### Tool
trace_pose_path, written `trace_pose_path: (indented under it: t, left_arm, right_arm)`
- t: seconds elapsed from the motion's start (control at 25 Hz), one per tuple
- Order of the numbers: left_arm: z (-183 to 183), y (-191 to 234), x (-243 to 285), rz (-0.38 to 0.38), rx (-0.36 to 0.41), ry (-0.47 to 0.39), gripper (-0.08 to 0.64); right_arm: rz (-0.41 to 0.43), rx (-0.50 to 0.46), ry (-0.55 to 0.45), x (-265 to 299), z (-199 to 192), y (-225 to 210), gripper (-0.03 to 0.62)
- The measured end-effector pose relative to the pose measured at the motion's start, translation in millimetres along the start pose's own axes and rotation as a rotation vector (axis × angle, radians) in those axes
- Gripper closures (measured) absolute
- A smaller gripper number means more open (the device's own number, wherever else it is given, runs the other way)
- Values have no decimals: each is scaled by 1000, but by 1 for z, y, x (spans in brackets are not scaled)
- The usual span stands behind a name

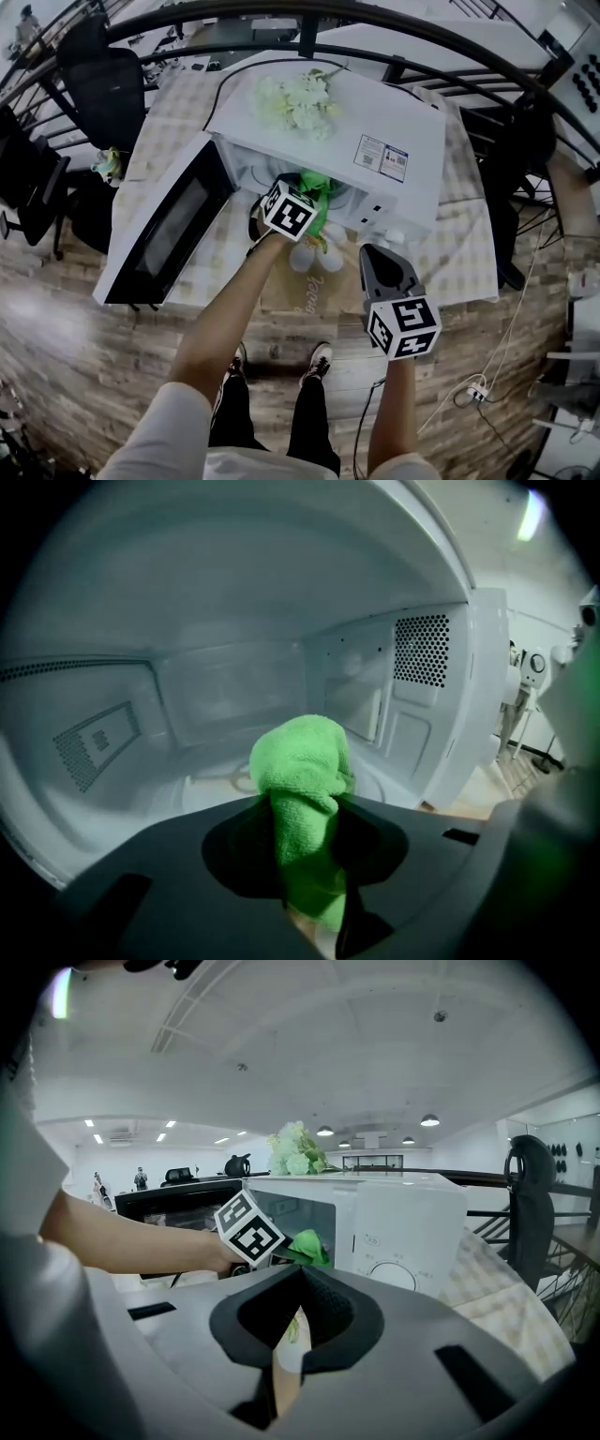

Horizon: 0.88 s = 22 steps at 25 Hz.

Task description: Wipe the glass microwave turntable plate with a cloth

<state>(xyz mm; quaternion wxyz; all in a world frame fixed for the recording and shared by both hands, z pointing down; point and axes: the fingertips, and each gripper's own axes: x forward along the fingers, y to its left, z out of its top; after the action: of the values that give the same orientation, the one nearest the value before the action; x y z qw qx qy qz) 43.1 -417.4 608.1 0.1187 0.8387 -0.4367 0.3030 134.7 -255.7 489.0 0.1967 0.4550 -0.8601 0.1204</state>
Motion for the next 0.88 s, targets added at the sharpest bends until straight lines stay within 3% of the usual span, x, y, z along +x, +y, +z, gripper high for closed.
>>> trace_pose_path:
  t: [0.16, 0.32, 0.4, 0.48, 0.64, 0.76, 0.88]
  left_arm:
    - [13, -27, 13, -61, -1, 1, 428]
    - [26, -52, 24, -153, 50, 13, 428]
    - [34, -54, 21, -176, 54, -27, 427]
    - [43, -37, 9, -115, 42, -118, 428]
    - [46, 39, -18, 178, 72, -223, 428]
    - [32, 90, -31, 360, 77, -184, 428]
    - [12, 111, -27, 395, 50, -111, 428]
  right_arm:
    - [2, 38, 27, -3, -4, -3, 578]
    - [-6, 22, 47, -4, -8, -3, 578]
    - [-6, 18, 49, -3, -10, -2, 578]
    - [-5, 22, 50, -3, -13, -1, 578]
    - [-2, 33, 52, -2, -18, 0, 578]
    - [-17, 27, 34, -3, -19, 0, 578]
    - [-21, 19, 25, -2, -21, 2, 578]
